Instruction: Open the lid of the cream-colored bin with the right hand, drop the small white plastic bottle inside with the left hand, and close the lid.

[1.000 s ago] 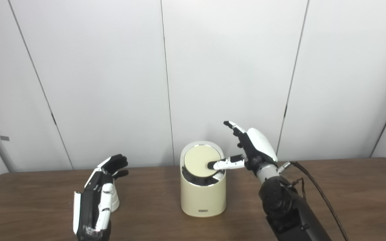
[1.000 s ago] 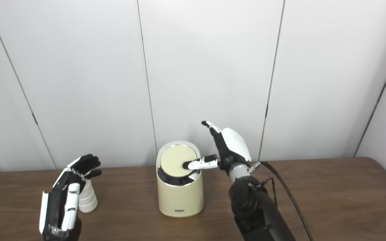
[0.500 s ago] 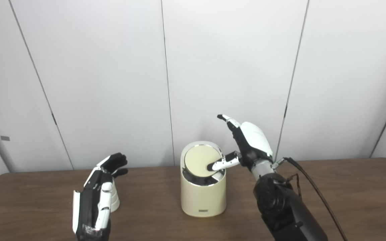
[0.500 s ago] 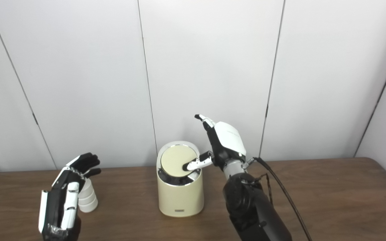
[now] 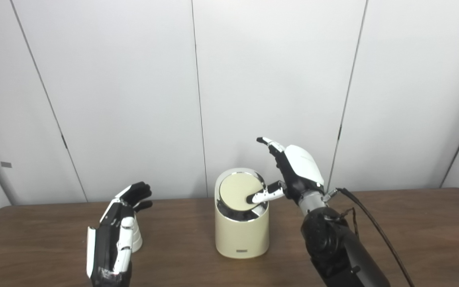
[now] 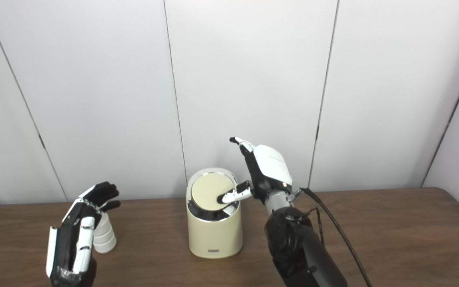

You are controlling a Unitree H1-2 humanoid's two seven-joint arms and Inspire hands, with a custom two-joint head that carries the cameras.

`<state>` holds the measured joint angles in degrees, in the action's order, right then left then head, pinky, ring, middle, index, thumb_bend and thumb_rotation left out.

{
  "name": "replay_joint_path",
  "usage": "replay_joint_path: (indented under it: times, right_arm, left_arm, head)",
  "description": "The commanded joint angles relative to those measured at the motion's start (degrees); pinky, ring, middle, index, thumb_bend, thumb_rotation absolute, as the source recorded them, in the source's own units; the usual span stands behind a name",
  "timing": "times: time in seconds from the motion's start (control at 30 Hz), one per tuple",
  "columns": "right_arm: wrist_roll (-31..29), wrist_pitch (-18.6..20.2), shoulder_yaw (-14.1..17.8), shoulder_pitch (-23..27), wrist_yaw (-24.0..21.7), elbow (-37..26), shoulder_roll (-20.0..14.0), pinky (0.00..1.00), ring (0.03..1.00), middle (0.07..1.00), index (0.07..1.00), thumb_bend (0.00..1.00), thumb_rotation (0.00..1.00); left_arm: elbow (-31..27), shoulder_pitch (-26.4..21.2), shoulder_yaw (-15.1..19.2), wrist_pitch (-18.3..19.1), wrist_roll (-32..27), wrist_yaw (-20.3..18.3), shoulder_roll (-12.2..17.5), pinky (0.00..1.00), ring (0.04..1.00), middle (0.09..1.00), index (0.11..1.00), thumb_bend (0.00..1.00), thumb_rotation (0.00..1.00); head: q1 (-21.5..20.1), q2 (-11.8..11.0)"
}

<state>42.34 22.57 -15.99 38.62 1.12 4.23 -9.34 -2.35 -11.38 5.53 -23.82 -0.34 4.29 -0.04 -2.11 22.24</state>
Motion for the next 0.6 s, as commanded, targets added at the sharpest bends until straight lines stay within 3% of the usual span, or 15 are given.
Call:
replay_joint_path:
  times: [0.0,0.07,0.13,0.23,0.33,0.57]
  right_arm:
    - [-0.2,-1.2,1.3,0.8,1.2,-0.9,-0.6,0.66,0.823,0.886,0.862,0.87,0.01]
    - [-1.6,-1.0,2.3,0.5,1.0,-1.4,0.0,0.67,0.83,0.889,0.864,0.84,0.12]
    - [-2.6,-0.3,3.0,0.3,0.3,-2.1,0.4,0.7,0.843,0.902,0.884,0.8,0.37]
    - [-3.3,-0.2,3.4,0.2,-0.1,-2.5,0.4,0.71,0.85,0.906,0.898,0.77,0.58]
    - [-3.6,0.0,3.7,0.3,-0.6,-2.6,0.4,0.72,0.851,0.905,0.899,0.74,0.69]
    - [-4.4,-0.1,3.7,0.2,-1.9,-3.0,0.3,0.72,0.856,0.907,0.901,0.71,0.79]
  left_arm:
    - [-1.6,-2.4,-0.1,-1.3,0.8,0.3,0.2,0.7,0.761,0.764,0.759,0.24,0.73]
    - [-1.5,-2.4,-0.2,-1.5,0.5,0.1,0.3,0.7,0.761,0.765,0.76,0.24,0.73]
    - [-1.3,-2.5,-0.2,-1.7,0.6,0.1,0.4,0.7,0.761,0.766,0.761,0.24,0.72]
    - [-1.3,-2.4,-0.2,-1.6,0.6,0.0,0.4,0.7,0.763,0.768,0.762,0.24,0.73]
    - [-1.5,-2.4,-0.3,-1.4,0.7,0.2,0.2,0.7,0.762,0.767,0.761,0.24,0.72]
    - [-1.4,-2.4,-0.2,-1.5,0.8,0.3,0.2,0.71,0.763,0.769,0.761,0.25,0.72]
  head:
    - [-0.1,-0.1]
    - [-0.1,-0.1]
    - [-0.2,-0.1]
    - [-0.1,-0.2]
    - [-0.1,-0.3]
    - [0.0,-0.2]
